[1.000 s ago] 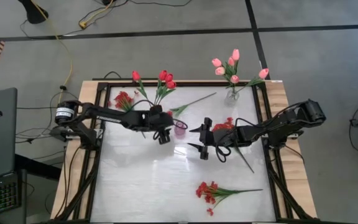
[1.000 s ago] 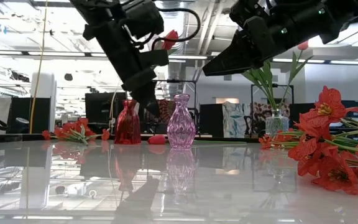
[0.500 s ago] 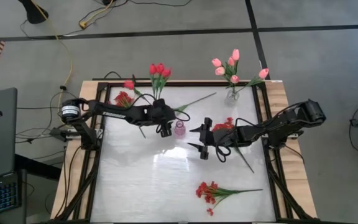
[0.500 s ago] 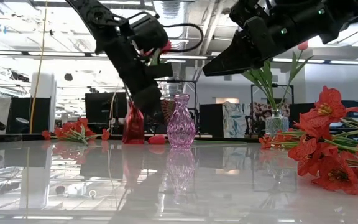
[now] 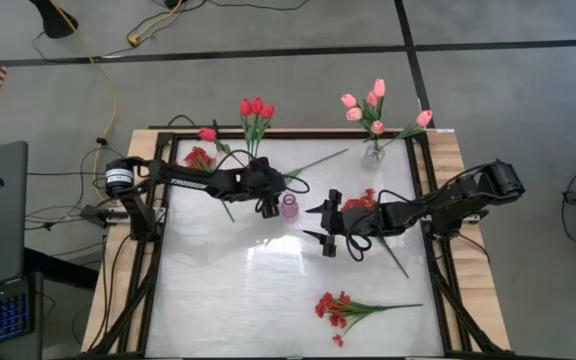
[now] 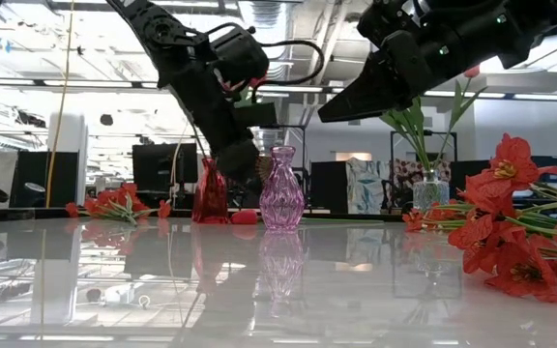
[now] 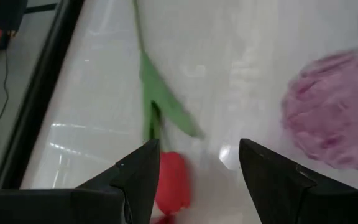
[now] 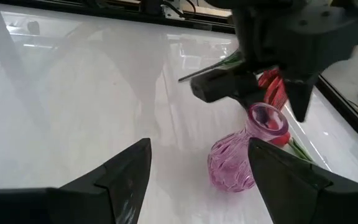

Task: Sort flowers into vase by color
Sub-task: Put the red flower into the red vase

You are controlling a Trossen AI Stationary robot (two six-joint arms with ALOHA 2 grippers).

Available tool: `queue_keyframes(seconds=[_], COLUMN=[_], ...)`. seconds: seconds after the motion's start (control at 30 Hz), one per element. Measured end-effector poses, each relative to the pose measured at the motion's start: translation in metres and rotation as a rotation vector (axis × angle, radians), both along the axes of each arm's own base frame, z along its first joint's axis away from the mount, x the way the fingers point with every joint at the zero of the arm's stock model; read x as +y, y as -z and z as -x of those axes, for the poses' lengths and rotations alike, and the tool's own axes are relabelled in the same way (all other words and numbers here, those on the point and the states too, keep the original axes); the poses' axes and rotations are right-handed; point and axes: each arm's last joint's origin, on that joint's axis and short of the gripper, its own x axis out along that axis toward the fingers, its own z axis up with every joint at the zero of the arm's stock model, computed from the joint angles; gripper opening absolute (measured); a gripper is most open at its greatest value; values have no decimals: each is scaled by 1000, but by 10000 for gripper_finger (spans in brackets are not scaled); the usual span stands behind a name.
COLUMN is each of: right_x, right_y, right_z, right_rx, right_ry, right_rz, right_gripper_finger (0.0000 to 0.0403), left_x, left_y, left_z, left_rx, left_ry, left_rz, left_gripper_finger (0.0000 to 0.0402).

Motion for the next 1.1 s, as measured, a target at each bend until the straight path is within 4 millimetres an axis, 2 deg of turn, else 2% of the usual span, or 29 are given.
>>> queue_keyframes(seconds=[0.2,0.4,0.63,0.73,1.1], right_x=[0,0,0,0,0], right_y=[0,0,0,0,0], right_z=[0,0,0,0,0], right_rx=[-4,-3,-2,0,0], right_ry=[0,0,-1,-1,0], right_rz=[-1,-1,-1,0,0], right_gripper_finger=[295,295,295,295,295], left_x=[9,12,13,13,20], left_y=[-3,7,-2,-7,-7], left_z=[-1,-8,-17,-21,-19], left_rx=[-22,3,50,19,36], left_ry=[-1,40,51,55,26], left_rz=[-16,-25,-65,-69,-79], left_gripper_finger=[208,208,208,208,208])
